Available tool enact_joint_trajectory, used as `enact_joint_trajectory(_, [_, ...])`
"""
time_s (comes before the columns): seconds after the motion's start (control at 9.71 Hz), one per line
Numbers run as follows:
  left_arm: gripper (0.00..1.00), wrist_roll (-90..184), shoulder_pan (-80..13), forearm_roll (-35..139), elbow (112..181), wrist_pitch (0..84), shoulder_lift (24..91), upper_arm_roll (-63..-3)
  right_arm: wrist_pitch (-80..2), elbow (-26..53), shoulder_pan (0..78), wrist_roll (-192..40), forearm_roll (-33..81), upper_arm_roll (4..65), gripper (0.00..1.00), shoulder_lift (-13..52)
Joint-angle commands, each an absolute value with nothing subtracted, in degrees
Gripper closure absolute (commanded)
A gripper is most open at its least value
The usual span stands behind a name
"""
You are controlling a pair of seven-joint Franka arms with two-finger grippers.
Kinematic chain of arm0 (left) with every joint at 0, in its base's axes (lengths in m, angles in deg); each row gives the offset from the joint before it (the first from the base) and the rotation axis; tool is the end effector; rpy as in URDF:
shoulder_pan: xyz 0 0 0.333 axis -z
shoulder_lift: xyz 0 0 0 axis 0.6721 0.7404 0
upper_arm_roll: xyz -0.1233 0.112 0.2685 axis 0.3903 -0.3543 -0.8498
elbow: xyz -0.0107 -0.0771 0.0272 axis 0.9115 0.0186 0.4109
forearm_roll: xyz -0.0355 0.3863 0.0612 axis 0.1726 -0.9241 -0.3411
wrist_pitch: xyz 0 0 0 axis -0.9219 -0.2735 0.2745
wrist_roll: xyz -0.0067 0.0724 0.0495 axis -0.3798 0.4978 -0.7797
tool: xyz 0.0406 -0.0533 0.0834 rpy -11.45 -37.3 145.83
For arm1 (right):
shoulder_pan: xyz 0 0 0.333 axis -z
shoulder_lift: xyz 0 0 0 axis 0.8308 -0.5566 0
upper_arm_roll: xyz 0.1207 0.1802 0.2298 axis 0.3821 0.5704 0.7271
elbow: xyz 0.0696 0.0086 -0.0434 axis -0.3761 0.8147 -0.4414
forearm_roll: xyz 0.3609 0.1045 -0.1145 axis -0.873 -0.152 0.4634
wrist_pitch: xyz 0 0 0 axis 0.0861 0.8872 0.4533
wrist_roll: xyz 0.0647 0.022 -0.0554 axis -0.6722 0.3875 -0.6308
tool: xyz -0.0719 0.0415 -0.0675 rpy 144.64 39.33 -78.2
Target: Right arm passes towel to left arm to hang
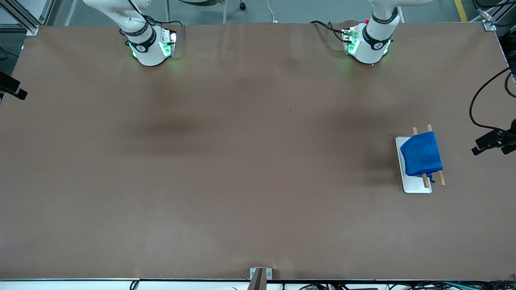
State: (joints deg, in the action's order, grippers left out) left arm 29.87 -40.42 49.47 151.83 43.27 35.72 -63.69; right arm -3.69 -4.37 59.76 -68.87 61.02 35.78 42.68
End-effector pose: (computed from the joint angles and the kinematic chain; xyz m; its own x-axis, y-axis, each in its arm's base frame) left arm 0.5889 0.1019 0.5058 0.9834 0.0478 0.1752 0.0374 -0.9974 0.0621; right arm 0.5339 -0.0738 0.6770 0.9845 -0.1734 -0.0253 -0.1732 -0.9848 0.0083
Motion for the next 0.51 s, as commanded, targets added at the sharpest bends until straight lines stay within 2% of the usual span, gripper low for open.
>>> enact_joint_trajectory(0.0, [0.0, 35.06, -40.74, 46.6, 151.86, 37.85, 32.96, -58.26, -3.87, -4.18, 60.05, -68.87, 62.92, 36.23, 0.0, 43.18])
enact_joint_trajectory(0.31, [0.0, 35.95, -40.39, 42.12, 135.27, 21.6, 35.58, -53.87, -3.52, -4.18, 60.4, -68.35, 62.13, 35.88, 0.0, 43.18])
enact_joint_trajectory(0.41, [0.0, 35.95, -40.12, 41.93, 131.91, 17.64, 35.77, -53.33, -4.04, -4.18, 60.4, -68.17, 61.87, 35.97, 0.0, 43.09])
